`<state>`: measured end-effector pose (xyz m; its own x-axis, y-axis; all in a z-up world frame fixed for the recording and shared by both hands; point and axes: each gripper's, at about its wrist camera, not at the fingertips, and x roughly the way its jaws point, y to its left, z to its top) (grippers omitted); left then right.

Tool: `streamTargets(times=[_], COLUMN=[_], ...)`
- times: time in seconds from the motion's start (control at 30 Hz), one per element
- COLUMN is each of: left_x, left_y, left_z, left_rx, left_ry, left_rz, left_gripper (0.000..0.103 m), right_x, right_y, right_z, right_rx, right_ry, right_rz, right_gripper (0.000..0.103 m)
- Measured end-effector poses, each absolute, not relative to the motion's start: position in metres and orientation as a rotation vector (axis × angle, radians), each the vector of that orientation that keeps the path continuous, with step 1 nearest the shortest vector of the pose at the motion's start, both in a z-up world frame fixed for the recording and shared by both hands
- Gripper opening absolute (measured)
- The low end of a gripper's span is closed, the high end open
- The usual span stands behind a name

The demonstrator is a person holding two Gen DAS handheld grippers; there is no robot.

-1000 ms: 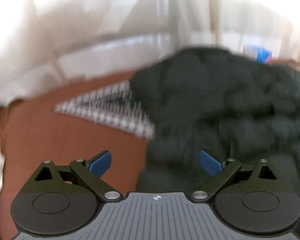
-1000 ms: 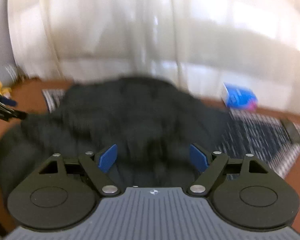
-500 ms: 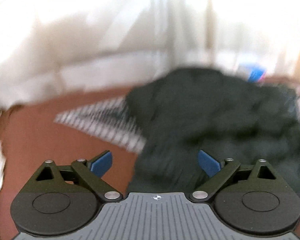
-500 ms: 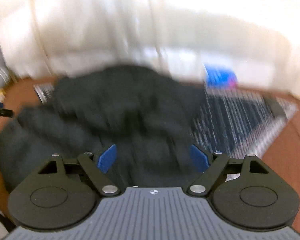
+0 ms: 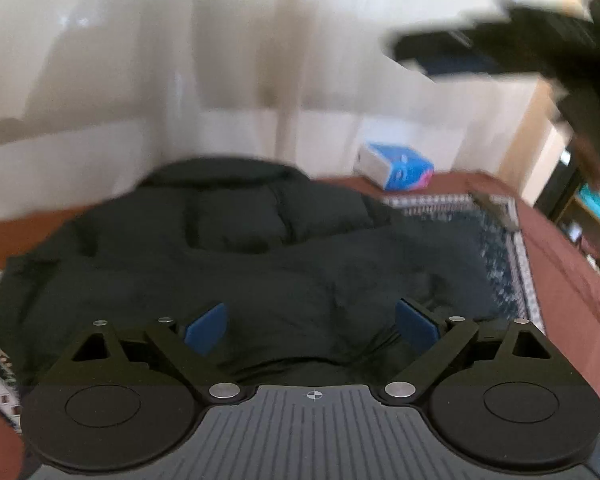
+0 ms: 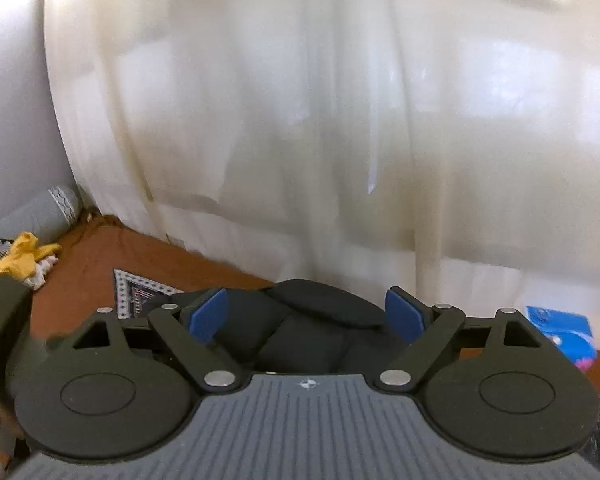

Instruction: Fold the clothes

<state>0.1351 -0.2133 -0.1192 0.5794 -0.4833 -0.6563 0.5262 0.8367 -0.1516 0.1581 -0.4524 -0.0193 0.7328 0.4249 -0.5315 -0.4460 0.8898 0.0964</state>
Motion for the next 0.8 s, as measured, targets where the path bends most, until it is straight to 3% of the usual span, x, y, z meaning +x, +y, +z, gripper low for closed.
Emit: streamTargets(times=[0.4, 0.8], left_x=[0.170, 0.165], left_y=[-0.242, -0.240], left_z=[-0.184, -0.202], left_rx=[0.109, 0.108], left_ry=[0.834, 0.778], left_rz=[-0.657, -0.665], left_gripper=[0.102, 0.102], right_x=[0.356, 0.427], right_y=[-0.448, -0.412], right_z=[-0.115, -0.194], right_rx=[0.011, -0.054], right_ry=[0.849, 1.119], right_rz=[0.625, 0.926], right_gripper=[0.088, 0.090])
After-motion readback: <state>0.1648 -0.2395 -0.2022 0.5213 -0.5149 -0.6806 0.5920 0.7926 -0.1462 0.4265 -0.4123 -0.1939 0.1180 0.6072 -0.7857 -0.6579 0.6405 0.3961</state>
